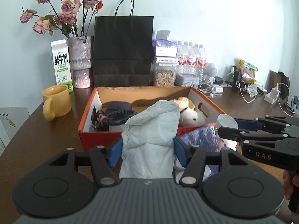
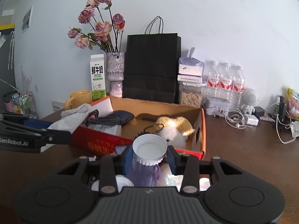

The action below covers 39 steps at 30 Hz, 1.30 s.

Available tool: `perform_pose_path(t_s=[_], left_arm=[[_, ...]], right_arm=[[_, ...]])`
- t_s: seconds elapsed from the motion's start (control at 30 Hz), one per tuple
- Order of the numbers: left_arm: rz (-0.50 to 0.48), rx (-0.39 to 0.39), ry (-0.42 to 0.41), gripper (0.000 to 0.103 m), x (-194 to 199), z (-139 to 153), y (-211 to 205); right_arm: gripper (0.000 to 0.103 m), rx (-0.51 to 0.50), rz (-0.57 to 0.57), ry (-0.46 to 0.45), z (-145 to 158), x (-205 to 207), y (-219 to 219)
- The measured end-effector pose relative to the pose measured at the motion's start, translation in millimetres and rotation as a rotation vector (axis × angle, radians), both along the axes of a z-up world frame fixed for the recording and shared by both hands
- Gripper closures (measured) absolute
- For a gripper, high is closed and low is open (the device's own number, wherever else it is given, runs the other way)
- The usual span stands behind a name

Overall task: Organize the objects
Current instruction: 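Carry the cloth and cap over the box and open both tools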

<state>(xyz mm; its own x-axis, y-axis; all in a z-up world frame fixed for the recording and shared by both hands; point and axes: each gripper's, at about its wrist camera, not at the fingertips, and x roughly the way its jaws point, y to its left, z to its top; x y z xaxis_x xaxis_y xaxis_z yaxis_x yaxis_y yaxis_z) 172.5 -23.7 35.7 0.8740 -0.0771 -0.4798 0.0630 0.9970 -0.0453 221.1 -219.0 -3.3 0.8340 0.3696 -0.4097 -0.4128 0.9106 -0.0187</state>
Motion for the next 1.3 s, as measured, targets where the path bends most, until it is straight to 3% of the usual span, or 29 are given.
perform_pose_path(t_s=[0.43, 0.9, 1.3], left_arm=[[-0.001, -0.009, -0.042, 0.042, 54.2, 14.6, -0.8], [0.053, -0.025, -0.036, 0.043, 131.5, 7.1, 12.3], [0.088, -0.027, 0.008, 0.042, 150.2, -7.4, 23.2]], right_arm=[[0.064, 0.002, 0.020, -0.025, 13.2, 61.8, 33.0], [0.064, 0.016, 0.005, 0.012, 3.5, 135.7, 49.1], [0.064, 0.006, 0.004, 0.055, -15.9, 143.6, 46.1]])
